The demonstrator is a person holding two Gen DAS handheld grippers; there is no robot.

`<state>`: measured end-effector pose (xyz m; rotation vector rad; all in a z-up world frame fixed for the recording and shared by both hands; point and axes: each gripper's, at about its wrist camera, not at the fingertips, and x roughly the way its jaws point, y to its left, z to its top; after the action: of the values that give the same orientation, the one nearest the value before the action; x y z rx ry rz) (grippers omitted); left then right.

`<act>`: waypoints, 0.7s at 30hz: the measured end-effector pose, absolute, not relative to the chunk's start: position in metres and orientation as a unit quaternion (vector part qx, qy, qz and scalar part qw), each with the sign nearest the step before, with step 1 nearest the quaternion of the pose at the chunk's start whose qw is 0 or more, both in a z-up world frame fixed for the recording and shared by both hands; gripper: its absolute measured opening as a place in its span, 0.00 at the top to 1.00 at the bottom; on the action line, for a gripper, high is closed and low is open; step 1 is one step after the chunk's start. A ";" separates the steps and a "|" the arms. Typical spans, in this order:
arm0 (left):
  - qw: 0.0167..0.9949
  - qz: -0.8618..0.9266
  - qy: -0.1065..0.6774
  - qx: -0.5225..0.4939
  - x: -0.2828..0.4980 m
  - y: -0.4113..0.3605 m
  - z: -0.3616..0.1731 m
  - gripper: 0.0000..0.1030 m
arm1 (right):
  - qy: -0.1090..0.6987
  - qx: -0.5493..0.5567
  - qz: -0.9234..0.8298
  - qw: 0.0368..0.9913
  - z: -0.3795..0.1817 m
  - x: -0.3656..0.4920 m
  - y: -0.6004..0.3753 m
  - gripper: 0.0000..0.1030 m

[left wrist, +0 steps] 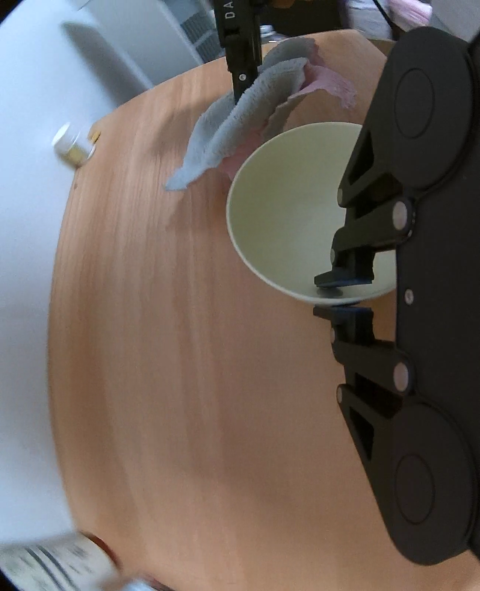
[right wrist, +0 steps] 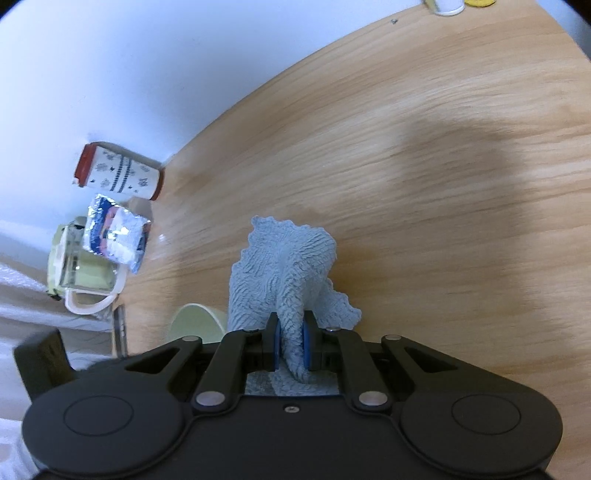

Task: Clean bowl
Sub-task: 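Tilt the bowl up with the left gripper while the right gripper wipes near its rim, then open the right gripper and regrasp the grey-blue cloth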

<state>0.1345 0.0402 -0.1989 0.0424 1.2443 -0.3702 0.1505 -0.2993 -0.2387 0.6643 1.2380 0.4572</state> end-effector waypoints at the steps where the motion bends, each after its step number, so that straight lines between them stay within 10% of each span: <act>1: 0.795 -0.185 0.576 0.035 0.140 0.037 -0.199 0.89 | 0.564 0.302 0.203 0.741 -0.239 0.149 -0.300 0.88; 13: 0.780 -0.267 0.550 0.132 0.159 0.010 -0.198 0.82 | 0.563 0.246 0.152 0.775 -0.227 0.159 -0.294 0.84; 18: 0.787 -0.259 0.554 0.079 0.153 0.017 -0.194 0.64 | 0.548 0.109 0.185 0.809 -0.202 0.167 -0.286 0.47; 21: 0.795 -0.243 0.553 0.057 0.145 0.022 -0.187 0.63 | 0.531 0.056 0.219 0.817 -0.188 0.167 -0.288 0.45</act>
<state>0.1446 0.0221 -0.1866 0.1222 1.1881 -0.5218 0.1672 -0.2880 -0.1878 0.1186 1.1320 0.4674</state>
